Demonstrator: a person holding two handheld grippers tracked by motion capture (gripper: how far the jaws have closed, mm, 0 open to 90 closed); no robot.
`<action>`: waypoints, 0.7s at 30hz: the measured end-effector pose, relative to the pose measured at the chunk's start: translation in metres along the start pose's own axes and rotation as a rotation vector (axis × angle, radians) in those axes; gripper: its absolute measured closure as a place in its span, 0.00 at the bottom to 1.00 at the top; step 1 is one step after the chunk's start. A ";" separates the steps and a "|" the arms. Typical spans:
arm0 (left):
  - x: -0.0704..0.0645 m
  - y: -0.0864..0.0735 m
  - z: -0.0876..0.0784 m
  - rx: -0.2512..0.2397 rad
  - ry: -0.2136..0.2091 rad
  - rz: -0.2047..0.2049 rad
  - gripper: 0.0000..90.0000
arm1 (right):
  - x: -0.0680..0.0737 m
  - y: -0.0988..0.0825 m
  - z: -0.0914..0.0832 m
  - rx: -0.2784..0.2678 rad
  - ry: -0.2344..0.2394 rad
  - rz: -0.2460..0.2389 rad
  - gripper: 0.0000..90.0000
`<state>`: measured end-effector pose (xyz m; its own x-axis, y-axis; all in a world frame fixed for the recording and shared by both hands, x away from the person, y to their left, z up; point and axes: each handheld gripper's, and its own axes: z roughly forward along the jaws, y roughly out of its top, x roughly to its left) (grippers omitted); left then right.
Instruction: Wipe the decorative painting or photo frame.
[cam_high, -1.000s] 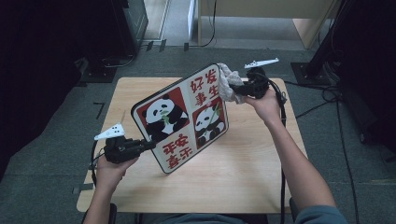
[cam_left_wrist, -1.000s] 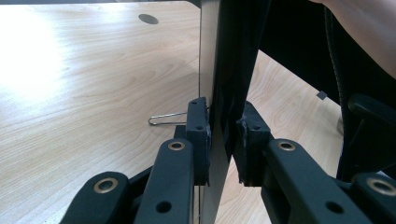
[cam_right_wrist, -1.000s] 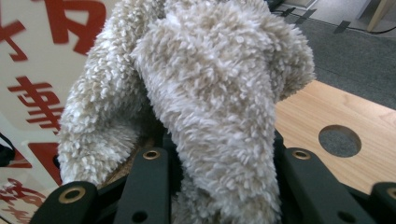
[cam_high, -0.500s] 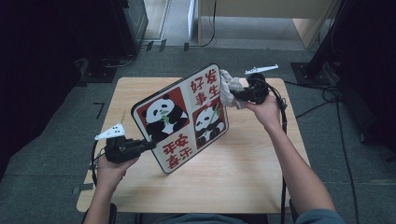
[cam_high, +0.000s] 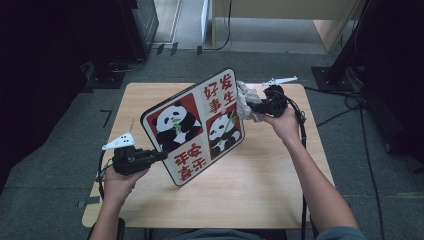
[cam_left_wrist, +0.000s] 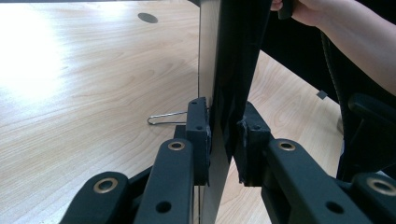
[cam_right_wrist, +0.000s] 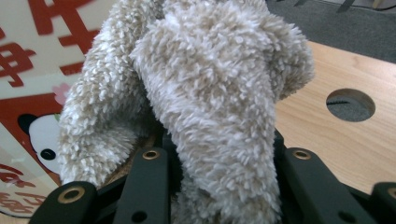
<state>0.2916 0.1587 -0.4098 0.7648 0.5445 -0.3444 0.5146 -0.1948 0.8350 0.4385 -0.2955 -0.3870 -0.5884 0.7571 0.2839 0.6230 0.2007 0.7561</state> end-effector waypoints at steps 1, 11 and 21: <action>0.000 0.000 0.000 0.000 0.000 0.000 0.87 | -0.001 -0.001 0.001 0.000 0.000 0.000 0.74; -0.001 0.000 0.000 0.003 0.004 0.002 0.87 | -0.005 -0.017 0.006 0.007 -0.002 0.013 0.73; -0.003 0.001 0.000 -0.003 0.018 -0.002 0.87 | -0.006 -0.031 0.012 0.010 -0.014 0.027 0.73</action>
<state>0.2897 0.1574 -0.4080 0.7567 0.5594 -0.3382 0.5151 -0.1917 0.8354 0.4292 -0.2988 -0.4197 -0.5639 0.7711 0.2957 0.6440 0.1864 0.7420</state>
